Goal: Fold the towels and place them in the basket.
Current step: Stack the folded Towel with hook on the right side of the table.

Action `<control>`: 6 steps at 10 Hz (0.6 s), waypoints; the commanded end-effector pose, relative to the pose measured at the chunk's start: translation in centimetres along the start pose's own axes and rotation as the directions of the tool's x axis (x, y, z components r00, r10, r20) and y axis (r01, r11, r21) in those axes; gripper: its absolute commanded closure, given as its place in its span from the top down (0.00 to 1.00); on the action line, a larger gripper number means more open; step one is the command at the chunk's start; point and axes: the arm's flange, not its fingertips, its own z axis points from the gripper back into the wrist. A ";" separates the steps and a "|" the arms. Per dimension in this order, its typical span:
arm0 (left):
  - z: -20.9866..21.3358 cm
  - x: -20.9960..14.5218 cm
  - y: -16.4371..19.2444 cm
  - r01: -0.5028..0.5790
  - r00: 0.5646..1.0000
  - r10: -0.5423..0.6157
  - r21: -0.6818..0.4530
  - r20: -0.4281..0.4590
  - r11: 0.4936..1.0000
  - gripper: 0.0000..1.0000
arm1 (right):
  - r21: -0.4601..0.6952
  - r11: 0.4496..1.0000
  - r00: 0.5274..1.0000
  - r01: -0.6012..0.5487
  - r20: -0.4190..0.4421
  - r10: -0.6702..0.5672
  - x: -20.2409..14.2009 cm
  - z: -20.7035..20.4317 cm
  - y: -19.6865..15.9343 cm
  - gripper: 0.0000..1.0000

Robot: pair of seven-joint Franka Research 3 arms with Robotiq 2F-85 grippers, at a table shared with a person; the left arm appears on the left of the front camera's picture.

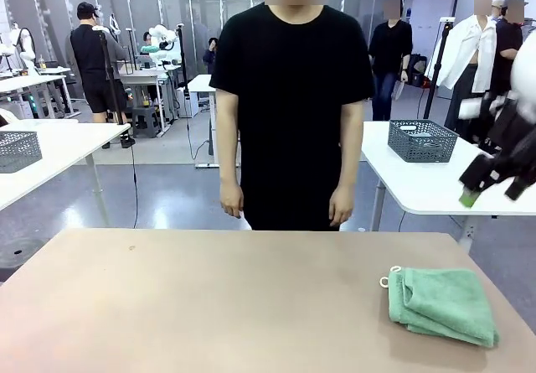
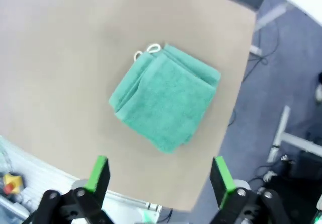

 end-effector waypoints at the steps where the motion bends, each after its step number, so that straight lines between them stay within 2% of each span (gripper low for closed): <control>1: 0.8 -0.6 -0.6 0.010 1.000 -0.010 0.003 0.012 1.000 1.00 | -0.015 0.995 0.994 -0.098 0.052 0.098 -0.8 6.5 1.1 1.00; 4: 0.8 -0.6 -0.6 0.010 1.000 -0.010 0.003 0.012 1.000 1.00 | -0.044 0.980 0.975 -0.193 0.102 0.197 -4.2 16.0 4.1 1.00; 6: 0.8 -0.6 -0.6 0.010 1.000 -0.010 0.003 0.012 1.000 1.00 | -0.058 0.973 0.948 -0.223 0.218 0.230 -7.6 19.8 6.1 1.00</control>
